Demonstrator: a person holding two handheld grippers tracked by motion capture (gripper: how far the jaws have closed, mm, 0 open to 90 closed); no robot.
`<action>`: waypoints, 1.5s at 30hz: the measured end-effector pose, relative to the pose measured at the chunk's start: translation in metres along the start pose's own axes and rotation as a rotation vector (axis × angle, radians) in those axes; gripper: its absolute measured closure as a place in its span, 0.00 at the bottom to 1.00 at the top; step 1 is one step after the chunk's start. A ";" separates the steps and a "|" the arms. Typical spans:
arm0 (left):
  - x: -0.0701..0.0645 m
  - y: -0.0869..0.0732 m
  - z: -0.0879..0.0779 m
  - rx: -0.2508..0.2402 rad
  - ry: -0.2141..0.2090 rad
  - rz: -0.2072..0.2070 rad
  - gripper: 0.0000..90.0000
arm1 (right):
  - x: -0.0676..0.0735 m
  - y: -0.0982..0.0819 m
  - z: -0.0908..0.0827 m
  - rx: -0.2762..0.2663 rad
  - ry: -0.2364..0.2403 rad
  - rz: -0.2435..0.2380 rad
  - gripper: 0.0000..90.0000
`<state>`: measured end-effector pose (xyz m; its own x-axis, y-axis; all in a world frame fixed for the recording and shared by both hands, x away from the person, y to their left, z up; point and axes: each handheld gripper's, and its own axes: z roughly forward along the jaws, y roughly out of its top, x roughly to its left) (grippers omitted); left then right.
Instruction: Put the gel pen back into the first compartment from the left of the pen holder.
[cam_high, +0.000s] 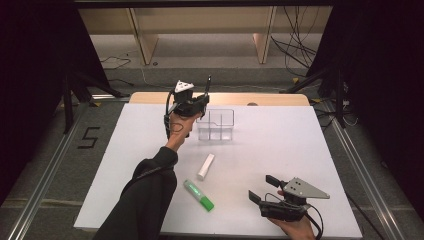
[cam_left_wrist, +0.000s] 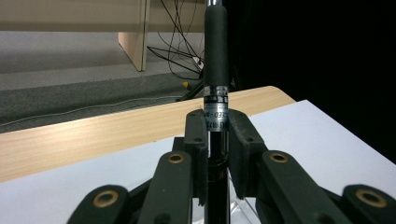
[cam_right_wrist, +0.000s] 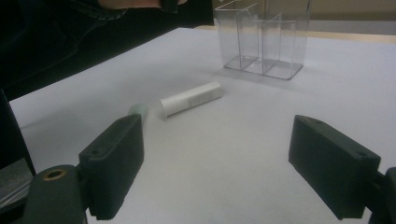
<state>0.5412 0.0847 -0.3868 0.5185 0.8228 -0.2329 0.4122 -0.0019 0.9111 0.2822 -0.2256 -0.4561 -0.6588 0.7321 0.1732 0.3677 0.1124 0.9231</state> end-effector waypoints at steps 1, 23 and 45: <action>0.001 0.000 0.002 0.005 0.000 0.006 0.88 | 0.000 0.000 0.000 0.000 0.000 0.002 0.21; 0.007 -0.016 0.017 0.007 0.025 -0.008 0.88 | 0.000 0.000 -0.001 -0.009 0.007 -0.001 0.21; 0.010 -0.027 0.017 0.013 0.033 -0.012 0.87 | 0.002 0.000 0.000 -0.001 0.011 -0.011 0.20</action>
<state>0.5482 0.0832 -0.4197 0.4888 0.8410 -0.2319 0.4280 0.0004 0.9038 0.2810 -0.2247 -0.4556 -0.6697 0.7237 0.1669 0.3596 0.1192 0.9255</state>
